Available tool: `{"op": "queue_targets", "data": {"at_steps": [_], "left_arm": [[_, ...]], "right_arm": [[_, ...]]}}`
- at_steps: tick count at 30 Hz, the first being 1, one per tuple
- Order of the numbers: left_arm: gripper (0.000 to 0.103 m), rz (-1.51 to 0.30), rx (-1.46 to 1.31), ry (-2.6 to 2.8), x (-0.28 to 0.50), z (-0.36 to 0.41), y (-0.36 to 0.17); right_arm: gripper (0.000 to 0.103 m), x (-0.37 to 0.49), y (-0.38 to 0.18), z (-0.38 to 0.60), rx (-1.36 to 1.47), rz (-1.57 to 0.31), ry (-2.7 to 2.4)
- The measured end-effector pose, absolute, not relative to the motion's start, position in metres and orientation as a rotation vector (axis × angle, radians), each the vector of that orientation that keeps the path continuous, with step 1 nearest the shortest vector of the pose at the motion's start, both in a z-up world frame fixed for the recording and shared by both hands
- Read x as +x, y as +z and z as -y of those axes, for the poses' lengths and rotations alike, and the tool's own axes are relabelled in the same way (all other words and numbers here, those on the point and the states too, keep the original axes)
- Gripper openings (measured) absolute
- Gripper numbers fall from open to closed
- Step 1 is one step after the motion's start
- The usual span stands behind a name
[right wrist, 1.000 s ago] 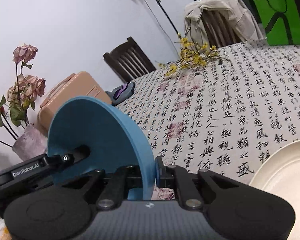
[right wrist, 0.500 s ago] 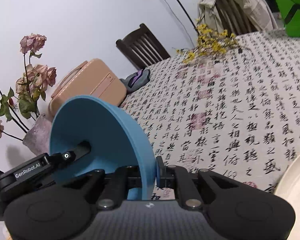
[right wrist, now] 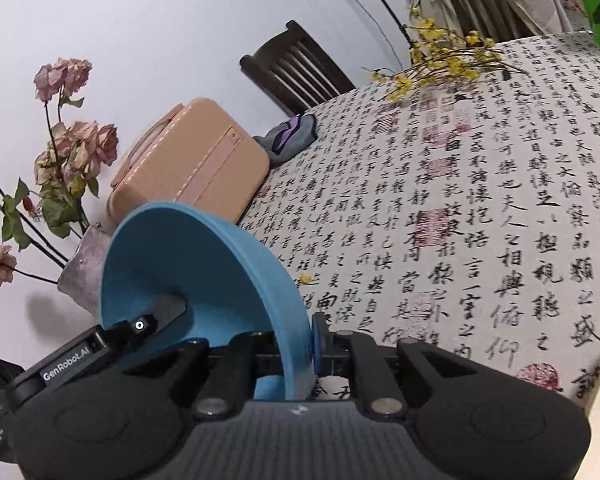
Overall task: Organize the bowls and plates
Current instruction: 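Bring the held blue bowl over the blue bowl beside the vase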
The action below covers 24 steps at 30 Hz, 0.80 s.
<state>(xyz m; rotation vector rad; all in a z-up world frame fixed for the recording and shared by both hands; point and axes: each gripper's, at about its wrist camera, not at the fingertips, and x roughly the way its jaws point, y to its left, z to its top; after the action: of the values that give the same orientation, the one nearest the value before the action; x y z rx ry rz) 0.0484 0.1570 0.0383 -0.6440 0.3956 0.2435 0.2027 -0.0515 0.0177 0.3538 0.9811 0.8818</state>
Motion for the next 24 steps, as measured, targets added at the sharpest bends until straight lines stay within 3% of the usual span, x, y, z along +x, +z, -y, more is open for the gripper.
{"op": "queue_targets", "data": {"at_steps": [24], "left_arm": [[0.015,-0.408,-0.703,0.336,0.033,-0.195,0.023]], "right_arm": [[0.009,0.2,0.01,-0.003,0.267,-1.02,0.927]]}}
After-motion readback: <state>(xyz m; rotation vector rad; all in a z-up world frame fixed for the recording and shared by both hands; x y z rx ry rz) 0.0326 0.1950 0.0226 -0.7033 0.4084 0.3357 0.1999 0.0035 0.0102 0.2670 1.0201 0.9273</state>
